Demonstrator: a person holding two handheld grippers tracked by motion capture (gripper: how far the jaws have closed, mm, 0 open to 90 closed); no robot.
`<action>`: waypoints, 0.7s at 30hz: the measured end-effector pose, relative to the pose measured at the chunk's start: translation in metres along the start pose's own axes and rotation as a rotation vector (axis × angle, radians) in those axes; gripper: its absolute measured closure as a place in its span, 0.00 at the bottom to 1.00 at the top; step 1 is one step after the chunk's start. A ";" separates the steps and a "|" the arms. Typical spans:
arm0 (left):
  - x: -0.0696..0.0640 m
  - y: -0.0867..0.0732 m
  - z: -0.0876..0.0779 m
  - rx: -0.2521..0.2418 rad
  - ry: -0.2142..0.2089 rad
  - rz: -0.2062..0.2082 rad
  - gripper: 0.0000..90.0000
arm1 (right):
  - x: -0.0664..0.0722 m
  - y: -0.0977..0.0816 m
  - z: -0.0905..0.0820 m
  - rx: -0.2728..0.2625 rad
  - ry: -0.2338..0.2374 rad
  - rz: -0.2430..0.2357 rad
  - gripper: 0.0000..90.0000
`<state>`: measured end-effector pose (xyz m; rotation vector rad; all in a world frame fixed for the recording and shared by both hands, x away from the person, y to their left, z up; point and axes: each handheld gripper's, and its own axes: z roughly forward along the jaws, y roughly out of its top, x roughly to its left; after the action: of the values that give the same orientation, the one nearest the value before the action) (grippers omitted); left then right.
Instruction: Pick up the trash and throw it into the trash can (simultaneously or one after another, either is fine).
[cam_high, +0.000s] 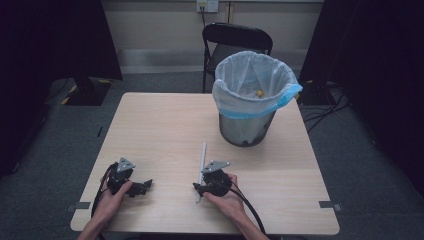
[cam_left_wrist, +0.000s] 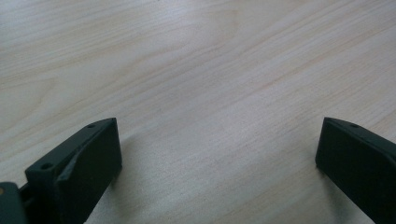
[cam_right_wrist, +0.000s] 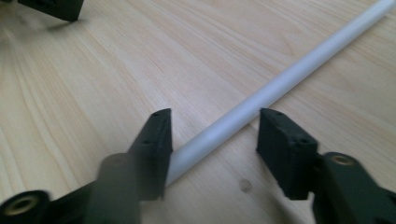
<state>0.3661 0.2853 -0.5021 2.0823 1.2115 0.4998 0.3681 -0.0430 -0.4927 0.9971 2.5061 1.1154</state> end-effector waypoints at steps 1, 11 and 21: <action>0.000 0.000 0.000 0.000 0.000 0.000 0.00 | 0.000 0.000 0.000 0.000 0.000 0.000 0.57; 0.000 0.000 0.000 0.000 0.000 0.000 0.00 | -0.016 -0.008 -0.014 0.028 -0.004 -0.022 0.84; 0.000 0.000 0.000 -0.003 -0.001 -0.004 0.00 | -0.022 -0.010 -0.018 0.032 0.011 0.002 0.72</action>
<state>0.3661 0.2850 -0.5023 2.0768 1.2137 0.4984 0.3719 -0.0725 -0.4891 1.0053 2.5392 1.0879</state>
